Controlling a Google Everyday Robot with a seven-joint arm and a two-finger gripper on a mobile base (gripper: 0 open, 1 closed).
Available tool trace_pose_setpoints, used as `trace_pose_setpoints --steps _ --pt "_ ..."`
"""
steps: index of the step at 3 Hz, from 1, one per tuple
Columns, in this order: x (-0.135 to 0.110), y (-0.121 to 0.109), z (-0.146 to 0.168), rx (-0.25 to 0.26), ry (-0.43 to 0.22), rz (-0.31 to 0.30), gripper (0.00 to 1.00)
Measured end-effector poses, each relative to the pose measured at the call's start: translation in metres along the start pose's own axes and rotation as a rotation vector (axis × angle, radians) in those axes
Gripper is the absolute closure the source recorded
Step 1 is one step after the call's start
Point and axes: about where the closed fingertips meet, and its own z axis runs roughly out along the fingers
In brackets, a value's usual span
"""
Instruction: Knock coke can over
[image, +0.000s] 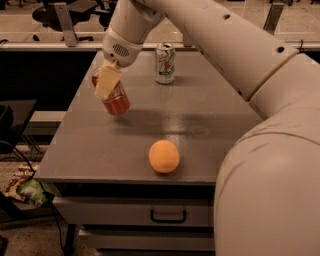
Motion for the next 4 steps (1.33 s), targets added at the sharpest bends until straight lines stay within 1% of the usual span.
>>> trace_pose_setpoints --steps 1,2,3,4 --pt "0.028 0.004 -0.020 -0.009 0.122 -0.058 1.00" --pt "0.053 0.008 -0.030 0.017 0.267 -0.112 0.76" --pt "0.069 0.005 -0.027 0.029 0.356 -0.128 0.53" --pt "0.082 0.001 -0.019 0.023 0.428 -0.147 0.30"
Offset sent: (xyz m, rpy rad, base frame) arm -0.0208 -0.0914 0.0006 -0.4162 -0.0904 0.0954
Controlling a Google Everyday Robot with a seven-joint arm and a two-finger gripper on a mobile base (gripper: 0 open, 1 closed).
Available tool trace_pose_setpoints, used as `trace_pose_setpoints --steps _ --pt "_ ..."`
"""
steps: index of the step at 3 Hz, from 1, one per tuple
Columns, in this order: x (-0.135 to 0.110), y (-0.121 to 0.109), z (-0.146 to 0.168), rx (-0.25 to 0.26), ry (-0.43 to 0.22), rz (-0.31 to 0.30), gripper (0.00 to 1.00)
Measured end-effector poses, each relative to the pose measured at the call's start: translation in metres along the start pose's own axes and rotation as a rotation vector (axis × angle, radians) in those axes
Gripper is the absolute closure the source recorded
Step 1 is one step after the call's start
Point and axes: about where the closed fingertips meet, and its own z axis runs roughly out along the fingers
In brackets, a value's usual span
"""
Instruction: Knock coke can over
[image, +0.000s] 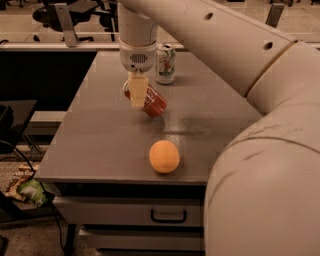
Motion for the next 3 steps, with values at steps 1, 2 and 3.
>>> trace_pose_setpoints --steps 1,2,3 --pt "0.0034 0.0004 0.0088 0.001 0.069 -0.036 0.07" --pt "0.0047 0.0066 0.0120 0.001 0.076 -0.056 0.00" --pt "0.0047 0.0066 0.0120 0.001 0.076 -0.056 0.00"
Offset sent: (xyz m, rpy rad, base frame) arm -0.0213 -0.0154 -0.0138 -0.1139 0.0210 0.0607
